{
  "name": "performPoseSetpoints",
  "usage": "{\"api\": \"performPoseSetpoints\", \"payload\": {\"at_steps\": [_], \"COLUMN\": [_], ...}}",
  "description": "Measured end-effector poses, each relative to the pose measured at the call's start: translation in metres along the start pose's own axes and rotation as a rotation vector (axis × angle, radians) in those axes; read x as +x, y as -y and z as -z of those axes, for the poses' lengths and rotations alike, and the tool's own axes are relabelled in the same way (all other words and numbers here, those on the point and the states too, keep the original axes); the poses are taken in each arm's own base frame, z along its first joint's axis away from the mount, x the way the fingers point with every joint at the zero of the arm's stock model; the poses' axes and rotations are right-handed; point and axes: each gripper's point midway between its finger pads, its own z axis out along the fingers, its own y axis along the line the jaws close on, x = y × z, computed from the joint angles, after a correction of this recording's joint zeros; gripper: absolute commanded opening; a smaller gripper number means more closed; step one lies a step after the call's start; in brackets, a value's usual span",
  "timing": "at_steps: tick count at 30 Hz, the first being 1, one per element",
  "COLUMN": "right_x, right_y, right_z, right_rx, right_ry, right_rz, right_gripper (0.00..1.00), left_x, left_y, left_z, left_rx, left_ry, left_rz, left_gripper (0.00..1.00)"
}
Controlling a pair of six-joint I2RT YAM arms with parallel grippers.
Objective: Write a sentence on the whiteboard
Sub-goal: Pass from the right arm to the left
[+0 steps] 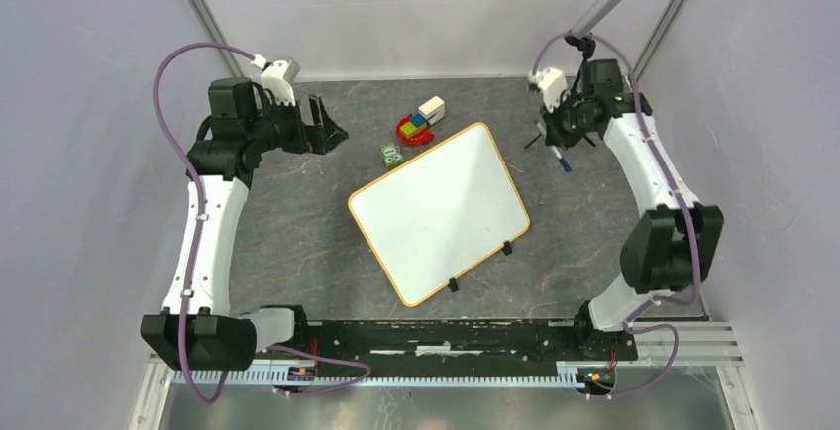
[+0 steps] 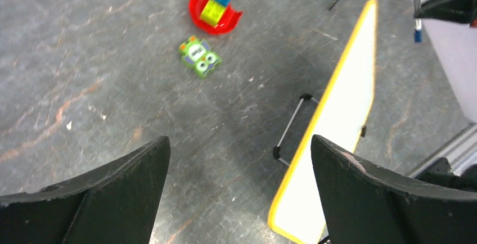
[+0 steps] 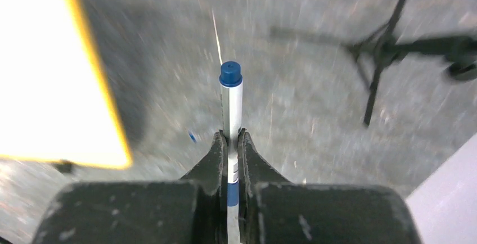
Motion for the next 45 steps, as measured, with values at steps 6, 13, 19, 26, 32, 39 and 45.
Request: {"api": "performPoseSetpoints", "payload": {"at_steps": [6,13,19,26,32,39,45], "right_x": [-0.117,-0.192,-0.227,-0.239,-0.242,-0.238,-0.234], "right_y": [-0.028,-0.117,-0.178,-0.207,-0.21,-0.205,-0.205], "right_z": [0.083,0.13,0.159,0.185,0.191,0.175,0.165], "right_rx": [-0.069,-0.391,-0.646,-0.791,-0.83,-0.811,-0.809], "right_ry": [0.515,0.865,1.004,1.078,1.091,1.05,1.028], "right_rz": [-0.142,-0.266,-0.321,-0.333,-0.399,-0.498,-0.541], "right_gripper": [0.0,0.0,0.0,0.0,0.0,0.0,0.05], "left_x": [-0.032,-0.028,-0.015,-0.004,0.006,0.015,0.023], "left_y": [0.044,0.11,0.15,0.189,0.211,0.217,0.221], "left_z": [0.019,0.017,0.001,-0.005,-0.008,-0.024,-0.036], "left_rx": [0.179,0.421,0.581,0.746,0.806,0.802,0.796], "left_ry": [0.069,0.056,0.052,0.02,-0.005,-0.039,-0.068], "left_rz": [-0.084,-0.139,-0.11,-0.064,-0.074,-0.062,-0.042], "left_gripper": [1.0,0.95,0.93,0.85,0.75,0.49,0.08]}}
